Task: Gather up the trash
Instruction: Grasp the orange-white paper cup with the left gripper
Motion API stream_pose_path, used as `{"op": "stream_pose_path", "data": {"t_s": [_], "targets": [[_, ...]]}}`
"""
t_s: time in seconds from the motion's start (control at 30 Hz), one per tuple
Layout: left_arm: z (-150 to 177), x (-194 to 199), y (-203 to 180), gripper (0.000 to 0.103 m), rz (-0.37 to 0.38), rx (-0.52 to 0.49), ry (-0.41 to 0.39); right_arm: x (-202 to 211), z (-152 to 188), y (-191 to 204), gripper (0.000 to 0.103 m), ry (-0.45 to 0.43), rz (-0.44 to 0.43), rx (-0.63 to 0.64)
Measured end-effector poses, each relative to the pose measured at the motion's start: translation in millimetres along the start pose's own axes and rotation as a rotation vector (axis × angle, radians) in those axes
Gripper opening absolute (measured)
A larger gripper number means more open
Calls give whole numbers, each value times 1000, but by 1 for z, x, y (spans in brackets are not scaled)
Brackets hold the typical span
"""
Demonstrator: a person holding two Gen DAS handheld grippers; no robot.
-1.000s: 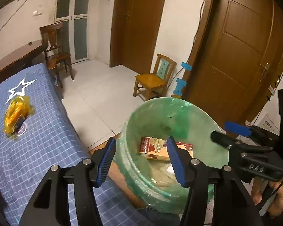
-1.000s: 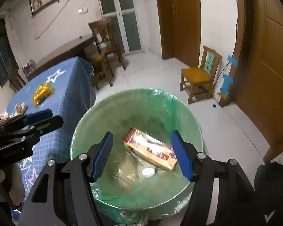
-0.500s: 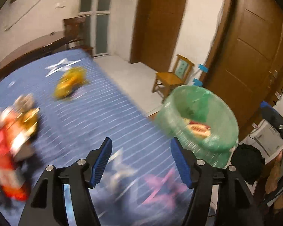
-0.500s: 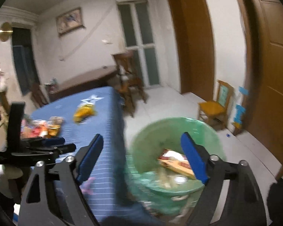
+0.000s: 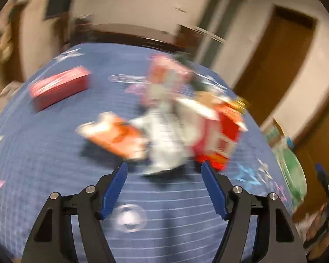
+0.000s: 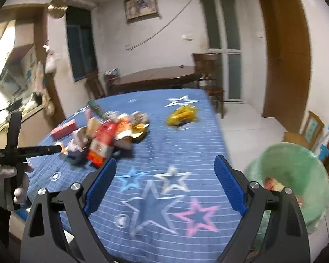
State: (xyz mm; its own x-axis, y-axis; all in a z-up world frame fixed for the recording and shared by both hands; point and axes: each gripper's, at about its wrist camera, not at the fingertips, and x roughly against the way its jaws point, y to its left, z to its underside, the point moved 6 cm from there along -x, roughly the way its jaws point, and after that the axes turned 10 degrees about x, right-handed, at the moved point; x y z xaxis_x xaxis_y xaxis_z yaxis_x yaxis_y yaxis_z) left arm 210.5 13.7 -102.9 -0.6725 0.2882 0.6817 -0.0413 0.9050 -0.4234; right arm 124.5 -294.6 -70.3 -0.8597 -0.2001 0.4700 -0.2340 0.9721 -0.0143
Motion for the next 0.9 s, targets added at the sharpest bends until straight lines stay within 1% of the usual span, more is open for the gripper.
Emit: {"op": "stream_pose_path", "data": {"t_s": [0.07, 0.17, 0.27, 0.33, 0.4, 0.5, 0.6, 0.63, 0.67, 0.7, 0.73, 0.77, 0.8, 0.83, 0.87, 0.9], "targets": [[-4, 0, 28, 71, -15, 84, 5, -9, 0, 19, 87, 15, -35, 24], [-11, -13, 51, 71, -32, 149, 13, -18, -2, 41, 87, 29, -61, 68], [-22, -32, 62, 71, -41, 188, 25, -23, -5, 53, 87, 34, -81, 84], [-24, -46, 62, 71, -47, 208, 36, -26, -8, 58, 87, 38, -85, 88], [-34, -54, 60, 71, -63, 205, 20, -29, -10, 61, 87, 42, -89, 92], [-37, -62, 59, 71, -72, 214, 11, -35, -13, 66, 87, 48, -92, 97], [-48, -70, 56, 71, -103, 201, -6, -41, -18, 71, 87, 46, -103, 95], [-47, -73, 53, 70, -114, 194, -9, -44, -20, 72, 87, 44, -113, 90], [-46, -75, 53, 60, -129, 184, -15, -47, -22, 74, 87, 41, -120, 87], [-47, -77, 54, 54, -142, 177, -18, -51, -24, 75, 87, 39, -125, 83], [-48, -77, 55, 42, -146, 175, -19, -53, -25, 74, 87, 38, -131, 78], [-47, -77, 58, 26, -140, 175, -14, -57, -25, 74, 86, 39, -142, 67], [-46, -78, 59, 25, -121, 173, -7, -61, -26, 74, 80, 43, -151, 57], [-43, -78, 63, 24, -113, 166, -6, -67, -27, 74, 71, 54, -161, 50], [-42, -76, 62, 22, -108, 149, -8, -71, -28, 75, 66, 60, -161, 49], [-42, -74, 62, 21, -109, 126, -11, -75, -28, 76, 59, 69, -164, 50]]}}
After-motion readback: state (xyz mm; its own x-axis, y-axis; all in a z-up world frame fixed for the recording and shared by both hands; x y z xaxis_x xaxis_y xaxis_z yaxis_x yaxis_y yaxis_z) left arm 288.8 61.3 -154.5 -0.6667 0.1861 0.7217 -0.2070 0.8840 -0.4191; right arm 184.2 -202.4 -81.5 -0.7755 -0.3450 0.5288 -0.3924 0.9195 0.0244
